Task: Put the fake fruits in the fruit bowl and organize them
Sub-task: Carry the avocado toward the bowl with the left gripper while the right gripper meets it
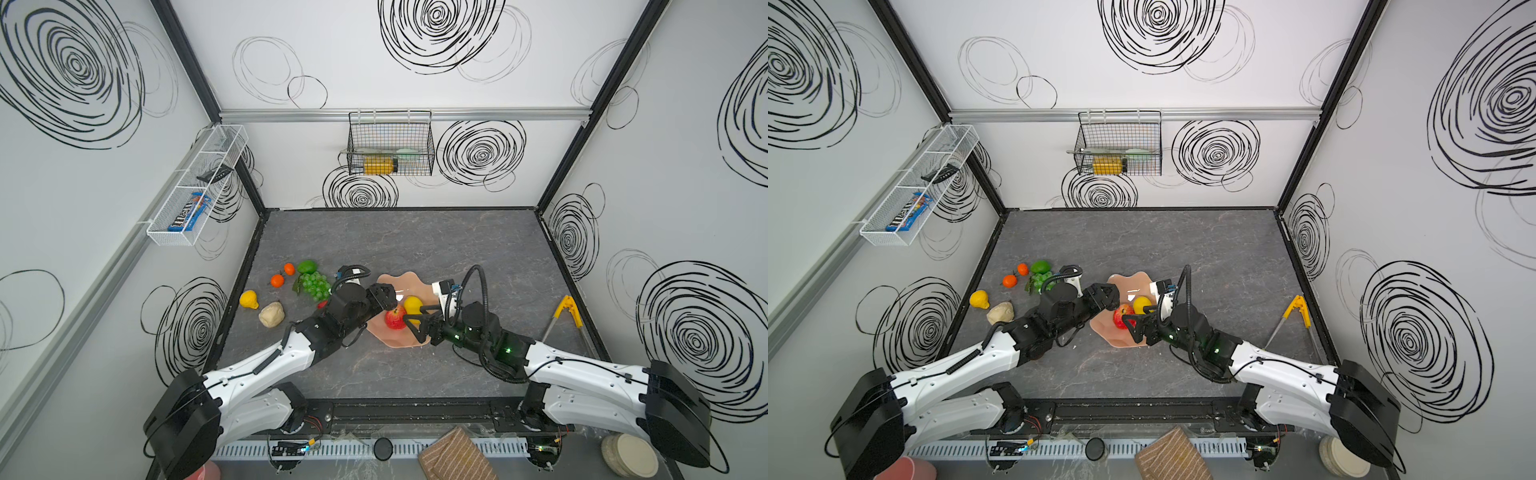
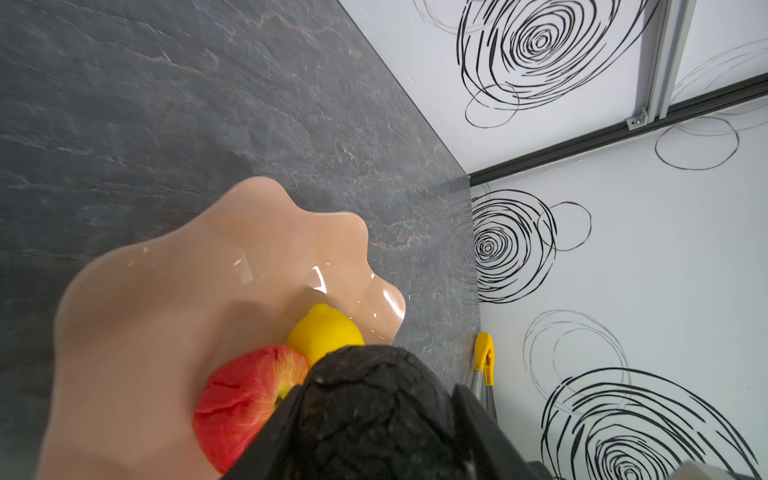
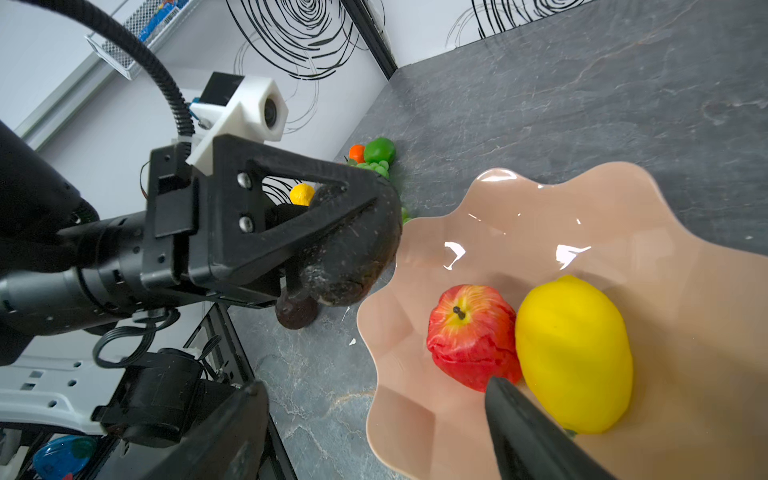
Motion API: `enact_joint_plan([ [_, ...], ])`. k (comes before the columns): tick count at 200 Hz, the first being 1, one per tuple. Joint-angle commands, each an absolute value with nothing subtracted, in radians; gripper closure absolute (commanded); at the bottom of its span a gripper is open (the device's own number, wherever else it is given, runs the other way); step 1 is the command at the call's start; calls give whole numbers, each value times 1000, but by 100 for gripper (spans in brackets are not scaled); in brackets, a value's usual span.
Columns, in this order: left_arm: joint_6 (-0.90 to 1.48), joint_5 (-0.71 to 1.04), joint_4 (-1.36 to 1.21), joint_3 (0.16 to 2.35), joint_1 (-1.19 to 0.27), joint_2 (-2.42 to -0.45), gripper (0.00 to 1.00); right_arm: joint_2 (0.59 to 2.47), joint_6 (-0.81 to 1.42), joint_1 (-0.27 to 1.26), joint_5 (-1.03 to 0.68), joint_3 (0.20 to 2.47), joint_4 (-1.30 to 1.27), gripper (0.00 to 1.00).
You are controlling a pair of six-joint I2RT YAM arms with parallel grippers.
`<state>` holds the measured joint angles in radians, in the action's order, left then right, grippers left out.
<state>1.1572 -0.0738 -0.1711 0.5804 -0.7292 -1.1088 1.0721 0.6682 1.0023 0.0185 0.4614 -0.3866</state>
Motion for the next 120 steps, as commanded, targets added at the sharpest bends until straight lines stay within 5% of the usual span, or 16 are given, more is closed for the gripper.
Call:
enact_joint_plan([
  [1,1191,-73,-280,630,-762,-1134,46,1103,657,1028,90,501,-442,16],
  [120,1235,-40,-366,647,-861,-1235,46,1169,627,1043,206,481,-545,28],
])
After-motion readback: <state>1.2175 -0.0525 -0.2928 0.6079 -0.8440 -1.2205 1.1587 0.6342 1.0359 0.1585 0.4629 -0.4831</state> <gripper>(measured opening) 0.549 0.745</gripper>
